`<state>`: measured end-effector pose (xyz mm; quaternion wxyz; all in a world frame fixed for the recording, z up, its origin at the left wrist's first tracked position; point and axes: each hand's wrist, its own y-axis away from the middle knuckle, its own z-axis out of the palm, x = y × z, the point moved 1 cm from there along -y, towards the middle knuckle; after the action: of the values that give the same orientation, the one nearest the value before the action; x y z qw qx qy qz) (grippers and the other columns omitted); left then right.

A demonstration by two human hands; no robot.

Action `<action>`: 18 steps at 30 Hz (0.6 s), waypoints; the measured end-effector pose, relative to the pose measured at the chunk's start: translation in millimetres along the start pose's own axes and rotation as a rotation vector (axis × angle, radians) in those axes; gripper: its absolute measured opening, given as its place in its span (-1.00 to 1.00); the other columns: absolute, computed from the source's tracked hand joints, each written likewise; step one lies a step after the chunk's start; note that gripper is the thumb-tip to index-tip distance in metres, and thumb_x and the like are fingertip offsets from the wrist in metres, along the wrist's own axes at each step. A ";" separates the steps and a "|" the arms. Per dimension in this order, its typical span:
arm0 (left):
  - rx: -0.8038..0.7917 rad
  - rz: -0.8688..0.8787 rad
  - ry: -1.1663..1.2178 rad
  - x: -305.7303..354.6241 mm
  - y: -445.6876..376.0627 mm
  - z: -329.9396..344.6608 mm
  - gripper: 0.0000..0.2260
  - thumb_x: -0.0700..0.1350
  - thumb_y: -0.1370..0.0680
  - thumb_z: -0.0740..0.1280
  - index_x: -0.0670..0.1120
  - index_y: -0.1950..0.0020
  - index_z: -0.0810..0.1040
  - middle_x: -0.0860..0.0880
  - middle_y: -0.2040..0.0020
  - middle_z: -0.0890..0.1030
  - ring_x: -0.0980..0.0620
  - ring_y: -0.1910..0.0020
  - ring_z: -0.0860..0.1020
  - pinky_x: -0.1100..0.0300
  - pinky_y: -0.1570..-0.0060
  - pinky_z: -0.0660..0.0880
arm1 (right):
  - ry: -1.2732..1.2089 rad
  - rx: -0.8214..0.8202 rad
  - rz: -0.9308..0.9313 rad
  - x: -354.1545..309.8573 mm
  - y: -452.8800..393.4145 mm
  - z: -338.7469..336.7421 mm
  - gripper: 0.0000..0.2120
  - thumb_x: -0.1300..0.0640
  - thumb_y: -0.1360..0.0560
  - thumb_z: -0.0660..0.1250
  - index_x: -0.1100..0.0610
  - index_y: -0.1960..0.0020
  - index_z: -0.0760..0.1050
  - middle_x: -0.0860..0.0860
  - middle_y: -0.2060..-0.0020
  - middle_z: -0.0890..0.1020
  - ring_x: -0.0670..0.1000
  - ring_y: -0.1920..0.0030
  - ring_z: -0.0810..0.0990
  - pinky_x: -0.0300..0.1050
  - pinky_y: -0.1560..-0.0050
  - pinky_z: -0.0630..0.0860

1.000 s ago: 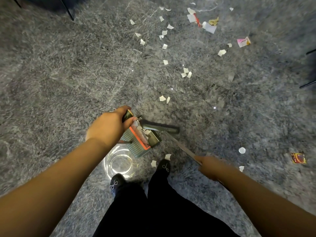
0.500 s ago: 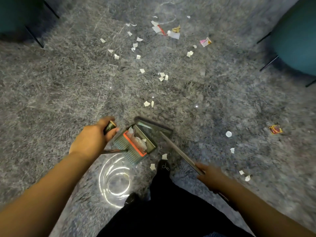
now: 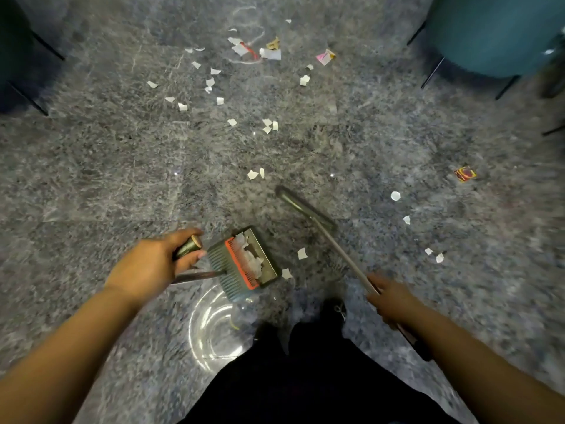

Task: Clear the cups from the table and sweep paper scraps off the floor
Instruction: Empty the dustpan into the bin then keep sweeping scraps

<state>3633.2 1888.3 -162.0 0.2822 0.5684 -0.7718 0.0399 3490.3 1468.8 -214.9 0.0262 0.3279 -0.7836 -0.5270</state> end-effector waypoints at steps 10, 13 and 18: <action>-0.124 0.087 -0.181 22.6 1.7 41.1 -0.52 0.31 -0.54 0.16 0.22 -0.43 0.36 -0.01 -0.02 0.67 -0.04 0.10 0.62 0.20 0.28 0.35 | 0.071 -0.011 0.134 24.0 8.2 26.3 -0.93 0.24 -0.60 0.19 0.22 0.03 0.43 0.13 0.35 0.45 0.06 0.44 0.43 -0.12 0.44 0.37; -0.128 0.073 -0.144 29.2 -12.8 46.0 -0.53 0.29 -0.55 0.17 0.21 -0.44 0.35 0.01 -0.02 0.67 0.01 0.16 0.61 0.20 0.29 0.44 | 0.170 -0.027 0.183 21.0 -5.8 36.7 -0.81 0.28 -0.58 0.21 0.15 0.21 0.38 0.07 0.34 0.44 0.01 0.39 0.42 -0.15 0.33 0.43; -0.111 0.079 -0.173 30.3 -22.7 51.4 -0.53 0.29 -0.57 0.18 0.19 -0.44 0.33 -0.03 -0.03 0.65 -0.09 0.04 0.61 0.10 0.17 0.52 | 0.212 -0.067 0.183 12.7 -12.9 60.7 -0.70 0.15 -0.59 0.19 0.04 0.32 0.28 -0.02 0.35 0.42 -0.09 0.40 0.39 -0.30 0.40 0.35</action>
<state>3627.7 1834.8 -196.3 0.2439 0.5224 -0.8161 -0.0409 3463.1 1508.0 -256.6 0.1677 0.3077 -0.7850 -0.5109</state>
